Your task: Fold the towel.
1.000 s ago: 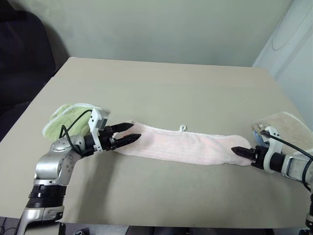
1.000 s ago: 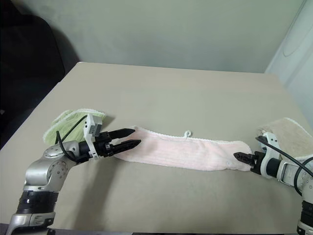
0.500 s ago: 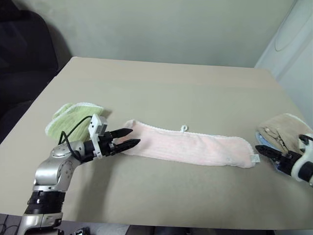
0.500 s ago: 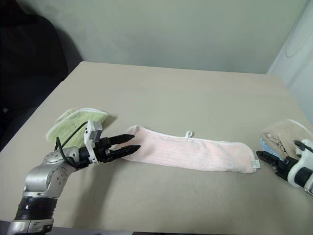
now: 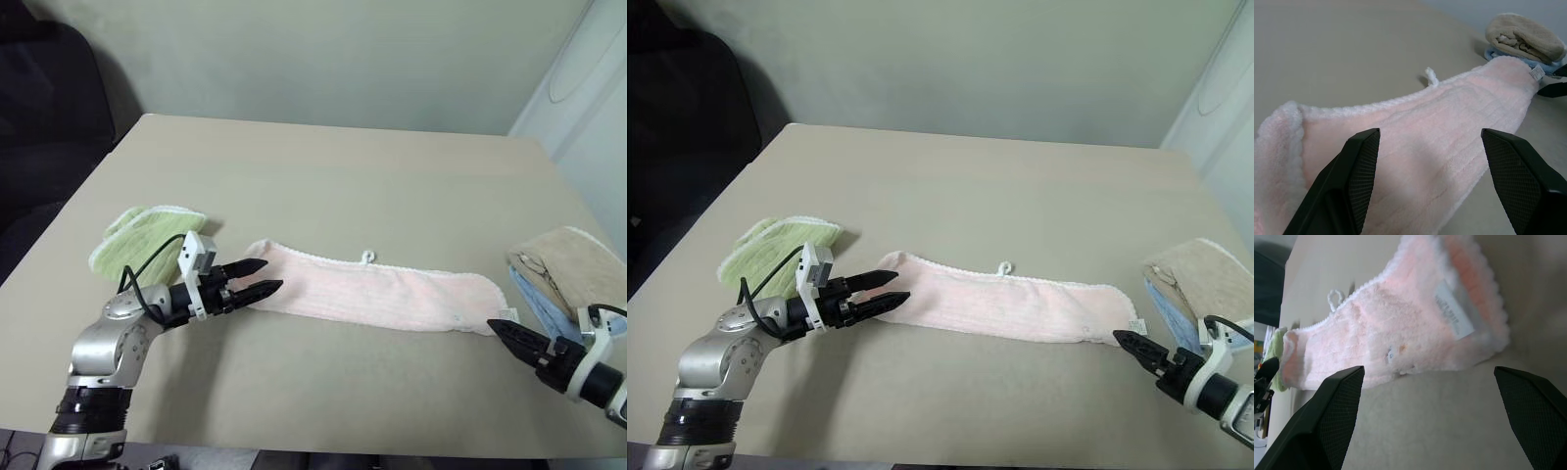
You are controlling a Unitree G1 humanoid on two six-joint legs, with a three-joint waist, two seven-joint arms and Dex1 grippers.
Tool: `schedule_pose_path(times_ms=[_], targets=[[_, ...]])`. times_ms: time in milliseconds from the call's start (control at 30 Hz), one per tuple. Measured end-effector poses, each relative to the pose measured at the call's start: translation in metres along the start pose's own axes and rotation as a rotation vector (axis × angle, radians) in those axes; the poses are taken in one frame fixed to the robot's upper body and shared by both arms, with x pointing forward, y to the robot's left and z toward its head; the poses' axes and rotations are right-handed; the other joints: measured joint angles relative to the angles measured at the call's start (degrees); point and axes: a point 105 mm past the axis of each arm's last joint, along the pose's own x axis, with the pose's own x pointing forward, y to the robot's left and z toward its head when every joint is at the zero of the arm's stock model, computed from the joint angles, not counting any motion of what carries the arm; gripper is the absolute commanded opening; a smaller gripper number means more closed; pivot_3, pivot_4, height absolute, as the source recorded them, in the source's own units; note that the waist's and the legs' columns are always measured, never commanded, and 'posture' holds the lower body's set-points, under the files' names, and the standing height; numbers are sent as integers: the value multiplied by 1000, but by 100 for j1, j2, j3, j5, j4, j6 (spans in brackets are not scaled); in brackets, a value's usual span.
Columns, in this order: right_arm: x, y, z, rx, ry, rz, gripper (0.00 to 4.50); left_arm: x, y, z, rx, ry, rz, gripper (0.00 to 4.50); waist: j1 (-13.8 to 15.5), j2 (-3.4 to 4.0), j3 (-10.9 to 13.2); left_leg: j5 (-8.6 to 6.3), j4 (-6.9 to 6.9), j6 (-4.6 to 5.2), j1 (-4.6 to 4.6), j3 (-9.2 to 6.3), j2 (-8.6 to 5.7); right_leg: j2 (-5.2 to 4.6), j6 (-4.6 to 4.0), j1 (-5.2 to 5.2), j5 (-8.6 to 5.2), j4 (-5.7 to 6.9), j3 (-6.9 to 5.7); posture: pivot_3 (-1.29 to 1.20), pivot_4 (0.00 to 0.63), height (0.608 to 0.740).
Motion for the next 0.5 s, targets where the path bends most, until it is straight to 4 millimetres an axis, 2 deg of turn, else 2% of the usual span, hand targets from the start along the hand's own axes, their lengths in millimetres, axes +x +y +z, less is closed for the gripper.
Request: schedule_pose_path(times_ms=[67, 500], targets=[[8, 1, -4, 31, -17, 3, 4483, 0, 0, 0, -1, -2, 0, 3579, 4, 1, 0, -1, -1, 0, -1, -2, -1, 0, -1, -1, 0, 1, 0, 0, 150, 740], [40, 5, 6, 158, -131, -44, 4483, 2, 0, 1, -1, -8, 3, 3579, -55, -62, -38, -12, 3, -8, 7, -1, -1, -2, -2, -4, 1, -5, 3, 0, 150, 740]])
